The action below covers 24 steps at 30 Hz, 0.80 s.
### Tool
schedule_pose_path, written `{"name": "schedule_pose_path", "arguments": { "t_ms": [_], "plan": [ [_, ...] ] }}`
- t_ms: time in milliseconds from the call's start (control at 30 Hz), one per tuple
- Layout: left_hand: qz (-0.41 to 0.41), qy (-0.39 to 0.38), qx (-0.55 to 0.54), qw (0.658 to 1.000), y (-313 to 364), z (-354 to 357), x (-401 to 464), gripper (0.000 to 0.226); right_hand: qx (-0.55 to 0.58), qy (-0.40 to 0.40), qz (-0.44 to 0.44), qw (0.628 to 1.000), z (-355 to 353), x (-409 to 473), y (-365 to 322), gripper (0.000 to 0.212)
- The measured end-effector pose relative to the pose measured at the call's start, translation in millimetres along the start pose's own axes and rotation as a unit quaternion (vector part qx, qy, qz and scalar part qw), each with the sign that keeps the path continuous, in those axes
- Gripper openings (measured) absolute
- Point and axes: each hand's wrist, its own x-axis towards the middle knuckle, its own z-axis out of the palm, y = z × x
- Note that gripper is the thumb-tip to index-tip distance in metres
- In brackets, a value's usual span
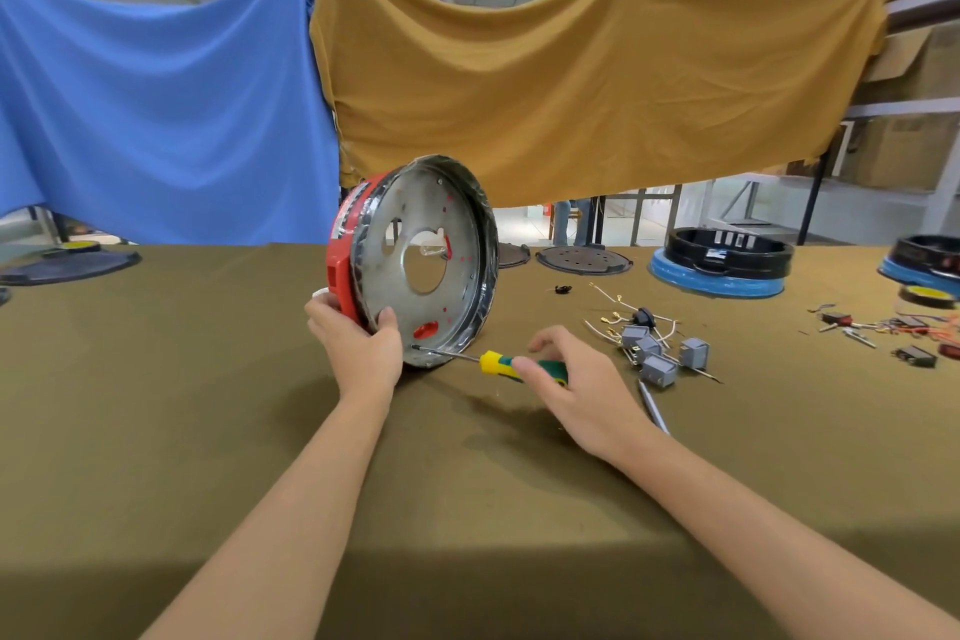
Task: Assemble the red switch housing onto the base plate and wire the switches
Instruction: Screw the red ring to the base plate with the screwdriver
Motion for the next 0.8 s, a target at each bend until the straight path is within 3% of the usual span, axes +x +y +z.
{"name": "schedule_pose_path", "arguments": {
  "t_ms": [167, 233, 400, 633, 700, 800],
  "plan": [
    [-0.024, 0.000, -0.014, 1.000, 1.0, -0.2, 0.9, 0.044, -0.021, 0.030, -0.076, 0.996, 0.6, -1.9, -0.8, 0.027],
    [-0.005, -0.013, 0.000, 1.000, 1.0, 0.5, 0.1, 0.044, -0.036, 0.055, -0.040, 0.997, -0.5, -0.8, 1.1, 0.017],
    [0.065, -0.039, 0.027, 0.997, 1.4, 2.6, -2.8, 0.043, -0.068, 0.007, 0.045, 0.997, 0.7, 1.8, 3.3, 0.037],
    [-0.025, 0.000, -0.008, 1.000, 0.6, -0.2, 0.3, 0.045, -0.060, 0.001, -0.031, 0.998, 1.3, -0.7, -0.9, 0.025],
    [-0.004, -0.007, 0.004, 1.000, 1.9, 0.7, -0.8, 0.044, -0.070, -0.004, -0.018, 0.997, -1.2, -1.2, -0.8, 0.021],
    [0.073, -0.030, 0.031, 0.996, 5.2, 1.8, -4.4, 0.043, -0.061, -0.045, 0.032, 0.997, -1.8, -0.3, -1.1, 0.032]
  ]
}}
